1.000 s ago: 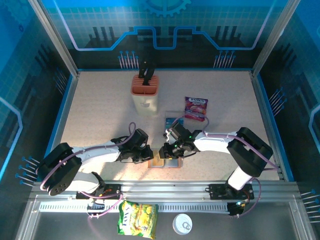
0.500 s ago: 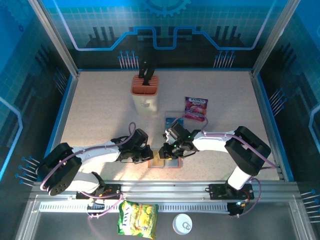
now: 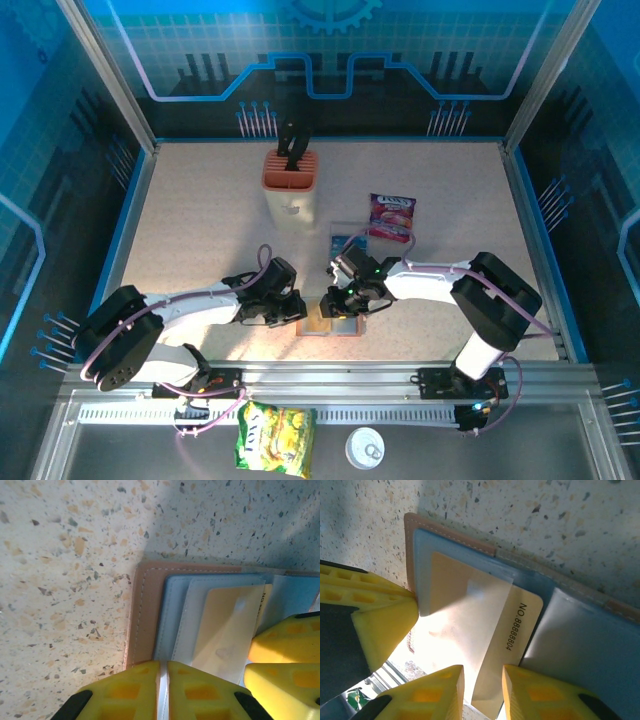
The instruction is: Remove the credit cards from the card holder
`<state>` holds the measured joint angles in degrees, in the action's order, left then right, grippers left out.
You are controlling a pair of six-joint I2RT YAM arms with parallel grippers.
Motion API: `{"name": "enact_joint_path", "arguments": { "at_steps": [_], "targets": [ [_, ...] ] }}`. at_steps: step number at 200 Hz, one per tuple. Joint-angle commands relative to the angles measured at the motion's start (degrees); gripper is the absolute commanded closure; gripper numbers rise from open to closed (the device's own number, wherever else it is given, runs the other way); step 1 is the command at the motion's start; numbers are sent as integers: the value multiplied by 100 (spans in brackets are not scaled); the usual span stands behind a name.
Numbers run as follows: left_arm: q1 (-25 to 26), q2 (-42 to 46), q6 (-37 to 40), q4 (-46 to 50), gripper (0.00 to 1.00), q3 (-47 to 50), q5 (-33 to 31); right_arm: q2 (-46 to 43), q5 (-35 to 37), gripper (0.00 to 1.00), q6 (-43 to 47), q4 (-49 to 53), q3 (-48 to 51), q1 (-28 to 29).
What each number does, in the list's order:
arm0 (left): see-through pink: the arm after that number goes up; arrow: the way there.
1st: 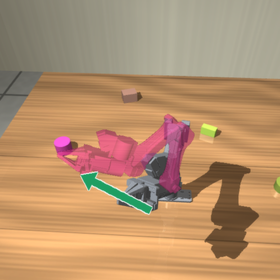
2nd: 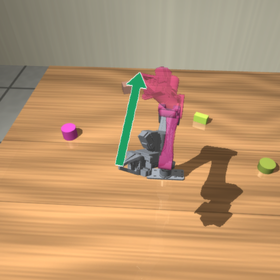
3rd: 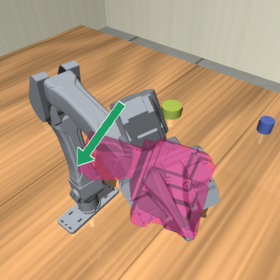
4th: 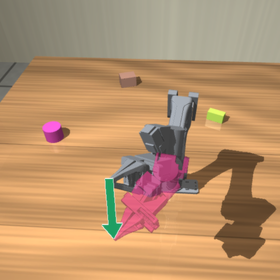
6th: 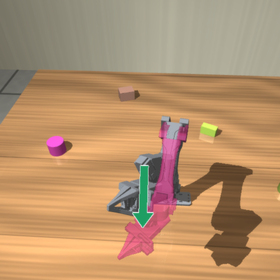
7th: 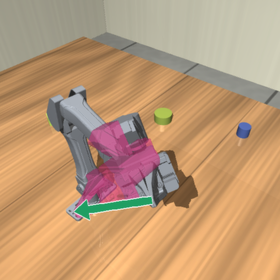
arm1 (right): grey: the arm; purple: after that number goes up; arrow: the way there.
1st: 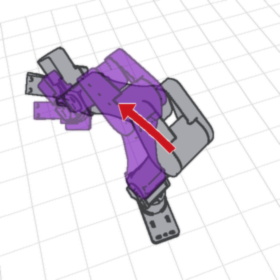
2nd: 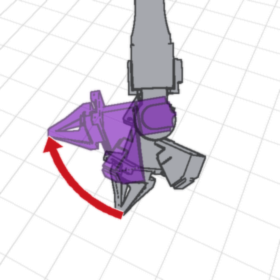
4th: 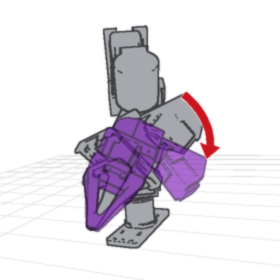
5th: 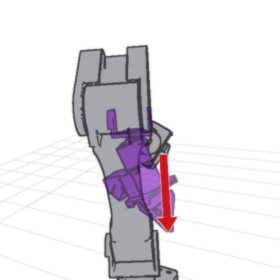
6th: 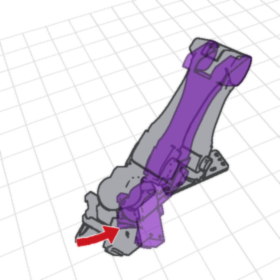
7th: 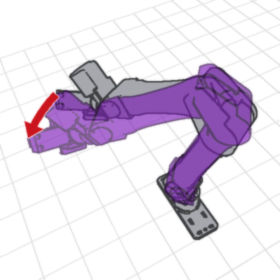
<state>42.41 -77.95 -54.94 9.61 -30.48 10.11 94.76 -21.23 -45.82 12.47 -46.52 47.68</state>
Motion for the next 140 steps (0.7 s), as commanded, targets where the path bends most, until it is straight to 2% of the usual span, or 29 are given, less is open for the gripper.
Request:
{"name": "enact_joint_path", "arguments": {
  "at_steps": [1,140],
  "targets": [
    [-32,17,84,191,87,77,-38,-89,158,73,126,344,-93,83],
    [-26,246,176,367,88,-255,61,-406,172,73,145,432,-142,76]
  ]
}}
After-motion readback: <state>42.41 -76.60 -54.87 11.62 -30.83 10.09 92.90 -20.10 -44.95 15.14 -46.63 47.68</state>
